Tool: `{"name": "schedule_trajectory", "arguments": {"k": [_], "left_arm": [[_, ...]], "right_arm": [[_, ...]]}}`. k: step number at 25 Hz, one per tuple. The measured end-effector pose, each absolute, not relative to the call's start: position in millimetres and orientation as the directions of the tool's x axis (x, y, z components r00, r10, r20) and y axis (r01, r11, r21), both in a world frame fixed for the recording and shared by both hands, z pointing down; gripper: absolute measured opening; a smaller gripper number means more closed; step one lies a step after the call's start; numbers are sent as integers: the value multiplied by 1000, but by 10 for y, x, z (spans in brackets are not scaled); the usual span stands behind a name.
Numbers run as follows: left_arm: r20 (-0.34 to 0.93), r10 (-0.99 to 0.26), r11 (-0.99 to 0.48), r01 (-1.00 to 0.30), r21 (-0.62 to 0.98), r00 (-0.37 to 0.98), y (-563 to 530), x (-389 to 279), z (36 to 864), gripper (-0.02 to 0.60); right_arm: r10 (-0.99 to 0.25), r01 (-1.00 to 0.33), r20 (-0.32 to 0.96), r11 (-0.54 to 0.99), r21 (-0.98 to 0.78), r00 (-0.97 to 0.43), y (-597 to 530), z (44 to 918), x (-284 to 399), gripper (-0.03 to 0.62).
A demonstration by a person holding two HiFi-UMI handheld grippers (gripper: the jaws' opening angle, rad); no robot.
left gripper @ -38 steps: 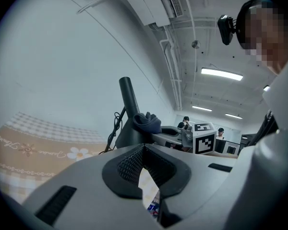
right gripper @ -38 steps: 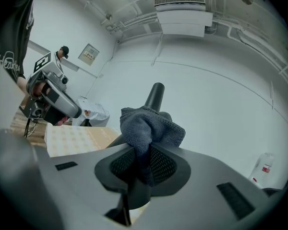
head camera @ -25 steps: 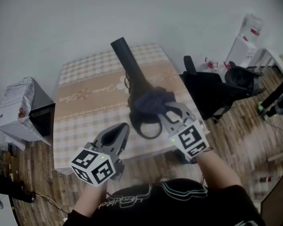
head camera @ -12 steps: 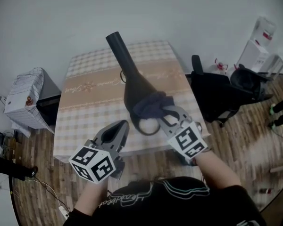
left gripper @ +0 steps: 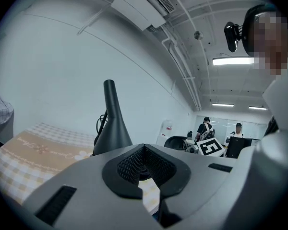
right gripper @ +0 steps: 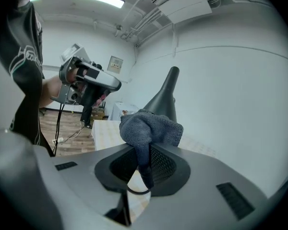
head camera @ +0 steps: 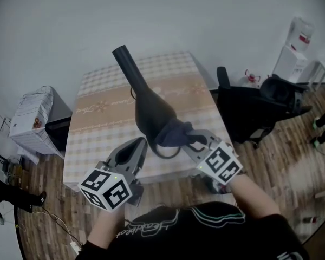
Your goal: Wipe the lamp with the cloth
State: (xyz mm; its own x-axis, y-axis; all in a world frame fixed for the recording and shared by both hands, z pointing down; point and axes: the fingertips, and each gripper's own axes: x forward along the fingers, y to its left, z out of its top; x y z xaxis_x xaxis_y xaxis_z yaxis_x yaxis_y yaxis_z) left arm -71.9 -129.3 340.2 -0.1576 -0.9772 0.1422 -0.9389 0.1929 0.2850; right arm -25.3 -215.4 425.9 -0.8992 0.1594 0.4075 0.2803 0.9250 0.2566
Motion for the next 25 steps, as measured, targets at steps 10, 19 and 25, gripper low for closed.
{"name": "schedule_trajectory", "arguments": {"k": [10,19,25], "left_arm": [[110,-987,143,-949,282,-116,-1386,-917,3243,0],[106,-990,122,-949,289,-95,-1465,-1511,3206,0],[90,-991,116,-955,271,-95,-1441,-1784,3179,0]], "right_arm": [[118,143,216,984,104,-969,-2602,3522,-338,57],[48,57,101,994,95,-994,-2878,2971,-904,57],[-10,-6,35,991,131,-999,-2996,2722,-1254,57]]}}
